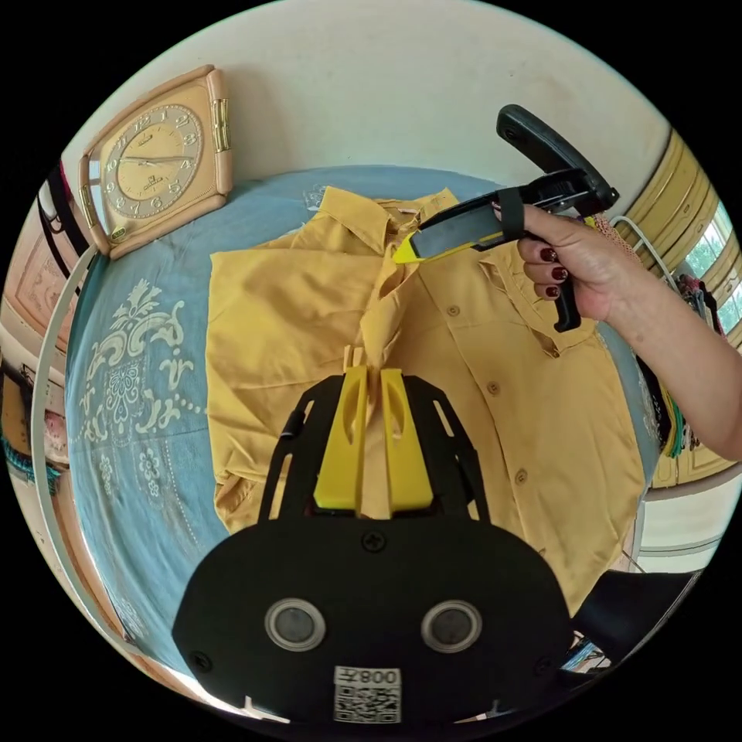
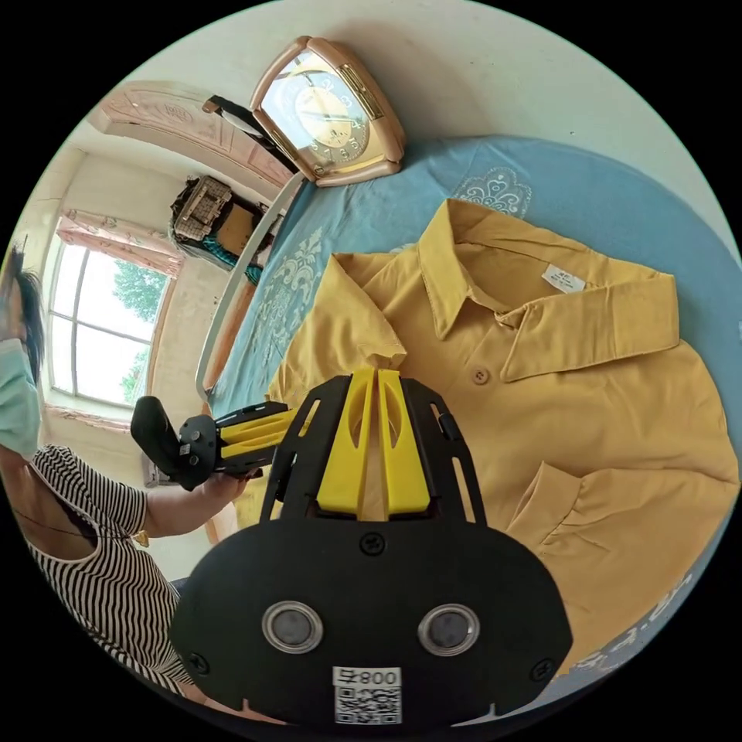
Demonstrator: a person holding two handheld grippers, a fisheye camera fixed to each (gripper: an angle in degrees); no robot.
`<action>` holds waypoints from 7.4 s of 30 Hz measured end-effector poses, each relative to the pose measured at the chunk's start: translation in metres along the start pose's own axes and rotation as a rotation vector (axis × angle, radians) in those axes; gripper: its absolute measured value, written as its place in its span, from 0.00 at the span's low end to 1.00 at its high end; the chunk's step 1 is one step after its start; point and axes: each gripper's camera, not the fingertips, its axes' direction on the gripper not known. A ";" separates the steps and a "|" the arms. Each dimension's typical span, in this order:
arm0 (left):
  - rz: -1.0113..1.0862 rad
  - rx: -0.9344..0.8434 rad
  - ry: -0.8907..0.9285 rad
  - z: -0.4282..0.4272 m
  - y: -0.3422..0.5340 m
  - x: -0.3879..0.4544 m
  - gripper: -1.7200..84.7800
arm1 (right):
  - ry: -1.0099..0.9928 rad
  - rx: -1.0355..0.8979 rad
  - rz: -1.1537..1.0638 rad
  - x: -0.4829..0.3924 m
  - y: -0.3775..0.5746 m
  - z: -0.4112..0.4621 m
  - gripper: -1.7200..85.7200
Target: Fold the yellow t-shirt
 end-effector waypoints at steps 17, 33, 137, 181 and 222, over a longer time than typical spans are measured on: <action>-0.182 0.149 0.113 -0.042 0.010 -0.067 0.10 | 0.058 0.029 -0.159 -0.067 -0.043 0.011 0.02; -0.290 0.066 0.046 -0.020 -0.014 -0.104 0.03 | 0.208 -0.045 -0.230 -0.119 -0.096 0.069 0.02; 0.285 -0.008 0.447 0.107 -0.353 0.189 0.02 | 0.304 0.424 0.517 -0.105 0.494 -0.398 0.02; -0.197 -0.338 0.232 0.078 0.070 -0.068 0.02 | 0.336 0.059 0.485 -0.214 0.637 -0.353 0.02; -0.566 -0.164 0.524 0.110 0.370 -0.264 0.12 | 0.171 0.098 0.563 -0.249 0.783 -0.358 0.11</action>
